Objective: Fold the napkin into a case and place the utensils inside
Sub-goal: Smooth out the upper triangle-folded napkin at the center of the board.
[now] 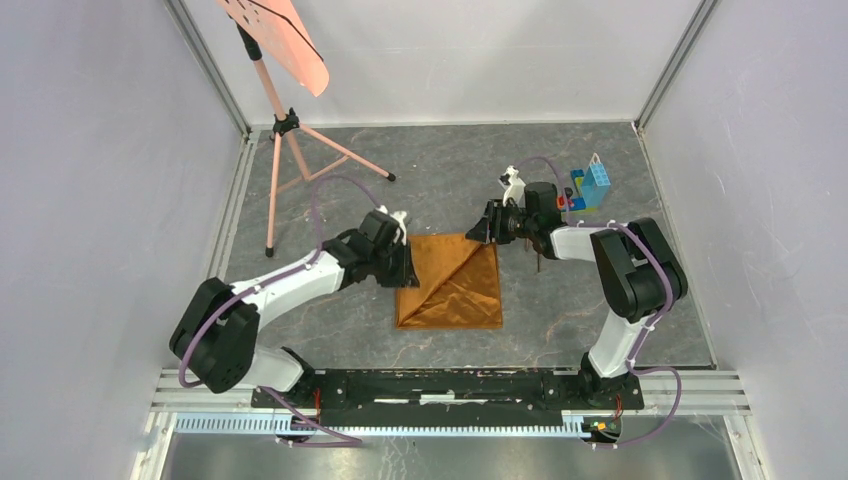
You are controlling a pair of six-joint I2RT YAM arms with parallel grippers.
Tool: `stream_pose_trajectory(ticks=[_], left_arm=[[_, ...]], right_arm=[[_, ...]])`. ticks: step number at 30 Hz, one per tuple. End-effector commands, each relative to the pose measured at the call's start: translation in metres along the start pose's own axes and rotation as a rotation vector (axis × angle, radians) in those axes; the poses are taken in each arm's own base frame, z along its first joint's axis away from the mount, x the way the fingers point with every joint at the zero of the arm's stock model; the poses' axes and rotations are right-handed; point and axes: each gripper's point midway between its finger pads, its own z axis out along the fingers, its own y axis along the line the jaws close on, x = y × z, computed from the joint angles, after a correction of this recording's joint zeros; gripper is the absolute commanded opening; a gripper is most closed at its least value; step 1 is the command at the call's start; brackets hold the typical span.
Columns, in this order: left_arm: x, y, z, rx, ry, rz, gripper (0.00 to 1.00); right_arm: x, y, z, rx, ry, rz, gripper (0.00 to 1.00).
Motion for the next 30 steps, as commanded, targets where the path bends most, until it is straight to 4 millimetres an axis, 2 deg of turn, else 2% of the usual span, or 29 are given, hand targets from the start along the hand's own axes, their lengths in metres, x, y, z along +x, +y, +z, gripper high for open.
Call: stream_pose_trajectory(ticks=[1,5,12,16,20,24,28,30], left_arm=[[0.019,-0.022,0.007,0.128,0.013,-0.079,0.18],[0.033,-0.010,0.012,0.103,0.028,-0.083,0.15],[0.067,0.014,0.022,0.068,0.071,-0.119,0.13],[0.091,0.042,0.023,-0.023,0.093,-0.134,0.11],[0.103,0.060,0.018,-0.090,0.096,-0.128,0.11],[0.090,0.043,0.007,-0.033,0.071,-0.118,0.16],[0.068,0.013,-0.011,0.074,0.026,-0.117,0.28],[0.062,0.005,-0.017,0.099,0.008,-0.118,0.32]], right_arm=[[-0.023,0.005,0.006,-0.028,-0.054,-0.050,0.48],[-0.021,0.002,0.008,-0.036,-0.044,-0.040,0.47],[-0.014,-0.015,0.009,-0.017,-0.037,-0.022,0.47],[-0.006,-0.028,0.010,-0.004,-0.022,-0.015,0.47],[0.001,-0.038,0.012,0.007,-0.002,-0.005,0.47],[-0.007,-0.025,0.011,-0.022,-0.008,-0.021,0.47],[-0.026,-0.008,0.000,-0.021,-0.033,-0.052,0.49],[-0.030,-0.003,-0.006,-0.019,-0.046,-0.063,0.50]])
